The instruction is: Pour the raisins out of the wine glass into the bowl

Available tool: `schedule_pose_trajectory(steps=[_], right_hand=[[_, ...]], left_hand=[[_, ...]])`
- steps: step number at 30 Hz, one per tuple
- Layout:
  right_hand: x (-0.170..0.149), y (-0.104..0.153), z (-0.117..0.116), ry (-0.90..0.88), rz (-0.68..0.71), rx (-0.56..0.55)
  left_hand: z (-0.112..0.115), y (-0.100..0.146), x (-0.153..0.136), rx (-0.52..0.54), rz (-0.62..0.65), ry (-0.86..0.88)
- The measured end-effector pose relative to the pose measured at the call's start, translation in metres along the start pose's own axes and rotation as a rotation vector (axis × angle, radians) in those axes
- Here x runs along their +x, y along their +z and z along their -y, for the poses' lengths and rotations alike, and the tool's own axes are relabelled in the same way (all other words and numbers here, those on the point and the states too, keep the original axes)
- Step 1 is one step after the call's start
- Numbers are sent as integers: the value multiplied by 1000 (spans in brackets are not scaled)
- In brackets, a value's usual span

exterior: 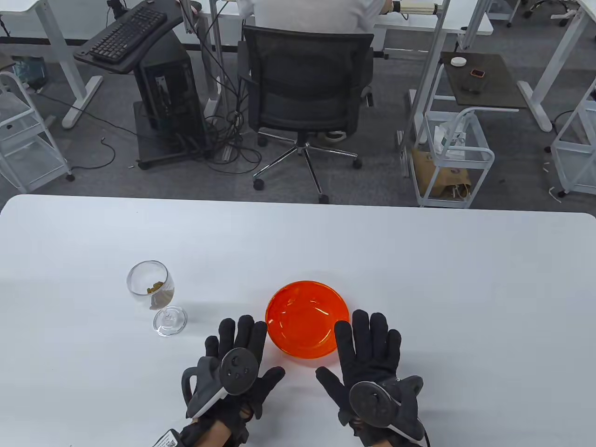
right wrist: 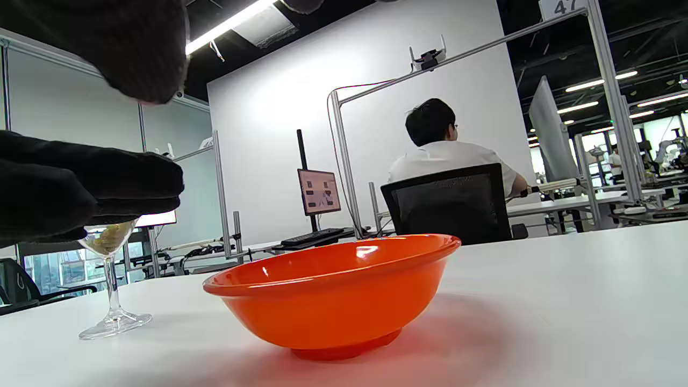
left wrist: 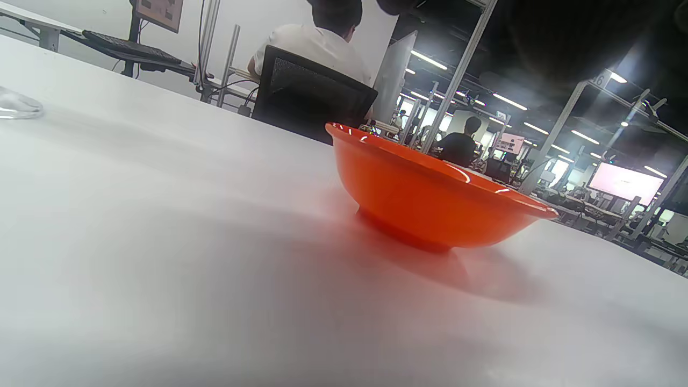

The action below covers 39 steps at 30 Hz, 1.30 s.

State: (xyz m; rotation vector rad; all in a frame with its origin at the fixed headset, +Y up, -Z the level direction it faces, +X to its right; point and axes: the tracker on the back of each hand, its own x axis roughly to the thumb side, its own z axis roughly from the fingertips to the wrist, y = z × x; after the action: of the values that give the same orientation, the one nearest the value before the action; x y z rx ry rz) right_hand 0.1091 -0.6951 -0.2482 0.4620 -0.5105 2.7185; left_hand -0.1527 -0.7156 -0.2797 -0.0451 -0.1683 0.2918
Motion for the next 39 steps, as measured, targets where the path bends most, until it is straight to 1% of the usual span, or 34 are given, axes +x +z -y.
schedule_pose_trajectory(steps=[9,14,16,20,23,25,28,32,34,37,38,39], right_hand=[[1,-2,-4,-13,-3,36],[-2,-2,-2,-36,-21,30],[-3,-2,-3,-43,-32,43],[-7,-4,-5,-112,-49,71],[-8,-5,-6,-117,-55,83],[-10,-6,-7,-108,-56,89],[-13,-5,-8,-113,-69,95],[-16,-4,-7,-109,-82,87],[-18,-3,-5,-116,-90,74],[-18,-4,-7,-119,-91,83],[-18,-4,-7,-117,-90,88],[-17,-4,-9,-116,-88,99]], left_hand=[[5,-1,2,-34,-4,-9],[3,-2,-2,-20,-20,3],[3,-2,-4,-14,-28,2],[3,-4,-8,-12,-40,7],[2,-4,-8,-12,-51,5],[-2,-3,-10,20,-71,15],[-10,-1,-18,86,-159,14],[-21,0,-44,142,-346,84],[-26,1,-63,147,-484,128],[-28,-1,-91,131,-622,157],[-28,-1,-98,128,-651,165],[-27,-2,-111,118,-709,191]])
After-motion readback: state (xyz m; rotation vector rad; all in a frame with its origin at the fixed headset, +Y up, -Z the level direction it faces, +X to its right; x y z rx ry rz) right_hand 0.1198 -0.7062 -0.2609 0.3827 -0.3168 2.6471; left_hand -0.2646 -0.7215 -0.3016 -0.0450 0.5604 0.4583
